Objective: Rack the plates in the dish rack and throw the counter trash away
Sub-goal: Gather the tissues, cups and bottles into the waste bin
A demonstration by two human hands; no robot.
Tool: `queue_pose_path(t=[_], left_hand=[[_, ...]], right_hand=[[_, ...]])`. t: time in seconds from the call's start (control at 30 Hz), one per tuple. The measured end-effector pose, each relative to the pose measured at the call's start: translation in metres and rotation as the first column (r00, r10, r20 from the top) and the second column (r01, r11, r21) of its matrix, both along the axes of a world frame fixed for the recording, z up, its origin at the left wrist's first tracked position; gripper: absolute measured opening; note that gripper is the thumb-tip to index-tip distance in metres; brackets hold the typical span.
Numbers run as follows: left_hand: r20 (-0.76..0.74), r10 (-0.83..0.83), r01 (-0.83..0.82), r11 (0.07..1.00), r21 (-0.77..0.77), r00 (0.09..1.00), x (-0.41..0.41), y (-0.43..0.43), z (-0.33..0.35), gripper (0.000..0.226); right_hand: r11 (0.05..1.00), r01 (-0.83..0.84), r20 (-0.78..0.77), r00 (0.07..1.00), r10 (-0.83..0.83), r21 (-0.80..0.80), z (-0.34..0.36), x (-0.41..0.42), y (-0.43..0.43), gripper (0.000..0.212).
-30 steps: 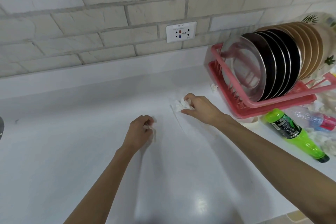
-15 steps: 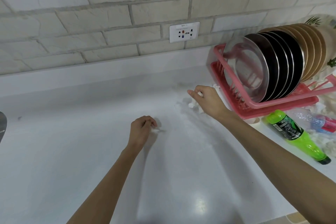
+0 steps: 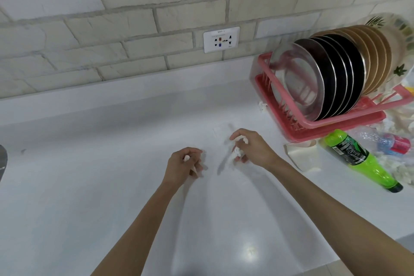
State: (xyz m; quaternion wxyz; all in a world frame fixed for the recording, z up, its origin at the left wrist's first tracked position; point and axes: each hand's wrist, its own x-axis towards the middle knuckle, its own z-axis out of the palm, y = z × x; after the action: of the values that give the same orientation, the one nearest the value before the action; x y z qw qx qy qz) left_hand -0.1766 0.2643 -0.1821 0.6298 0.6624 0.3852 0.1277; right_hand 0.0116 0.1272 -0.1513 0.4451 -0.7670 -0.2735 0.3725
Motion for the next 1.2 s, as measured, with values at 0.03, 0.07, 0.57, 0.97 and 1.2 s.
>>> queue_pose_path(t=[0.03,0.07,0.57,0.97,1.2], left_hand=[[-0.002,-0.009,0.009,1.000,-0.026,1.000,-0.001,-0.003,0.002,0.016],[-0.002,-0.019,0.019,0.999,-0.048,1.000,-0.002,-0.006,0.004,0.019],[-0.096,-0.187,0.198,0.973,0.117,0.978,-0.005,-0.025,0.015,0.055],[0.050,-0.510,0.499,0.856,0.136,0.859,0.066,-0.111,0.013,0.049],[0.072,-0.738,0.720,0.672,0.177,0.671,0.125,-0.226,0.020,0.051]], right_hand=[[1.000,-0.011,0.012,1.000,0.011,-0.013,-0.004,-0.004,-0.003,0.020],[0.999,-0.027,0.041,0.999,0.028,-0.031,-0.006,-0.008,-0.007,0.019],[0.994,-0.105,-0.042,0.994,0.105,-0.008,0.000,-0.044,-0.054,0.017],[0.961,0.268,0.083,0.961,-0.262,-0.067,0.018,-0.052,-0.157,0.072],[0.859,0.492,0.212,0.863,-0.460,-0.139,0.023,-0.039,-0.276,0.061]])
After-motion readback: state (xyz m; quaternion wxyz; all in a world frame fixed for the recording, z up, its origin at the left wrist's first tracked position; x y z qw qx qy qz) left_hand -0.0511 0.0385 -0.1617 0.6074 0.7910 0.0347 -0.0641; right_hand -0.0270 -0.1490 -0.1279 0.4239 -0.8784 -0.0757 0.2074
